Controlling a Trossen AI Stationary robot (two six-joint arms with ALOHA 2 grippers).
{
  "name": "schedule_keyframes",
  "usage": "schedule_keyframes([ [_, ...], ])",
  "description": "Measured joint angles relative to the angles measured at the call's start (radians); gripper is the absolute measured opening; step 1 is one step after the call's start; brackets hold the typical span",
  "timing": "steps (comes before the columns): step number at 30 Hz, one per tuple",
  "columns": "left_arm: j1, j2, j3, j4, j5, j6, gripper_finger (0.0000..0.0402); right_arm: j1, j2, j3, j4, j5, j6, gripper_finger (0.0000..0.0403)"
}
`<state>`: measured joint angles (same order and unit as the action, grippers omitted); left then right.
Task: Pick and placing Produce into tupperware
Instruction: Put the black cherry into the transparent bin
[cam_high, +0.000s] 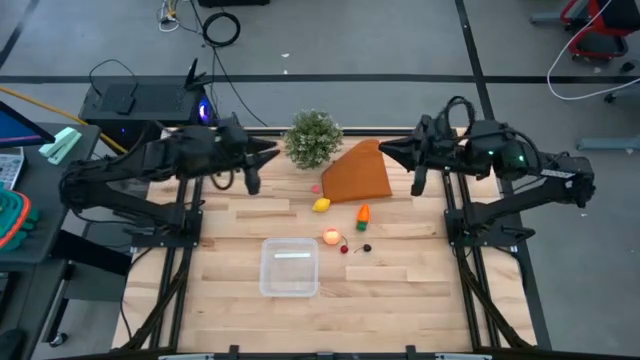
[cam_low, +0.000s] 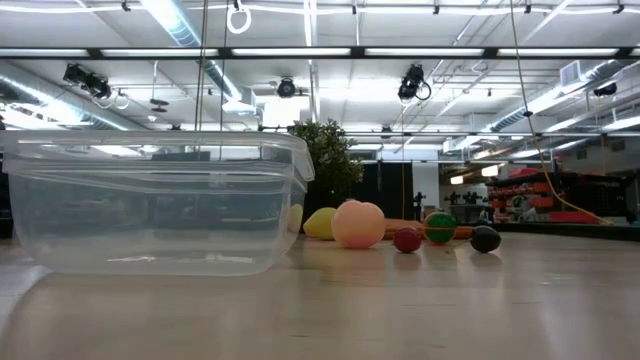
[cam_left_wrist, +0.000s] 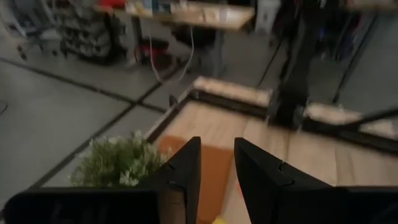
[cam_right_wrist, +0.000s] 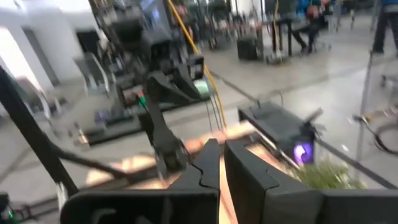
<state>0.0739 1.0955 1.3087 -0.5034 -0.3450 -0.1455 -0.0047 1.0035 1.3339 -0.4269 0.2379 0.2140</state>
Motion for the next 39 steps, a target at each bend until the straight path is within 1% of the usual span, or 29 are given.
schedule_keyframes([
  [4, 0.038, 0.079, 0.036, -0.079, 0.016, 0.000, 0.0105, -0.025, 0.035, 0.047, -0.129, -0.036, 0.002, 0.0000],
  [7, 0.059, 0.131, 0.037, -0.118, 0.082, -0.005, 0.0105, -0.039, 0.050, 0.050, -0.186, -0.060, 0.002, 0.0000],
  [11, 0.064, 0.205, 0.037, -0.135, 0.163, -0.046, 0.0101, -0.055, 0.063, 0.050, -0.276, -0.065, 0.003, 0.0000],
  [13, 0.063, 0.246, 0.037, -0.135, 0.167, -0.065, 0.0099, -0.066, 0.074, 0.050, -0.338, -0.065, 0.016, 0.0000],
  [16, 0.063, 0.303, 0.036, -0.139, 0.167, -0.135, 0.0099, -0.074, 0.090, 0.050, -0.428, -0.065, 0.046, 0.0002],
  [18, 0.063, 0.335, 0.036, -0.154, 0.167, -0.181, 0.0101, -0.073, 0.103, 0.050, -0.485, -0.065, 0.065, 0.0006],
  [21, 0.062, 0.376, 0.036, -0.162, 0.168, -0.210, 0.0102, -0.073, 0.127, 0.050, -0.571, -0.072, 0.094, 0.0019],
  [25, 0.057, 0.400, 0.036, -0.170, 0.168, -0.206, 0.0100, -0.071, 0.169, 0.050, -0.632, -0.095, 0.126, 0.0045],
  [30, 0.059, 0.399, 0.036, -0.175, 0.167, -0.201, 0.0100, -0.071, 0.233, 0.050, -0.652, -0.156, 0.125, 0.0085],
  [34, 0.063, 0.395, 0.036, -0.183, 0.167, -0.199, 0.0101, -0.071, 0.293, 0.043, -0.739, -0.170, 0.102, 0.0110],
  [36, 0.063, 0.395, 0.036, -0.197, 0.167, -0.199, 0.0099, -0.071, 0.304, 0.012, -0.760, -0.187, 0.099, 0.0117],
  [39, 0.063, 0.395, 0.036, -0.221, 0.166, -0.197, 0.0096, -0.060, 0.292, -0.080, -0.754, -0.249, 0.114, 0.0122],
])
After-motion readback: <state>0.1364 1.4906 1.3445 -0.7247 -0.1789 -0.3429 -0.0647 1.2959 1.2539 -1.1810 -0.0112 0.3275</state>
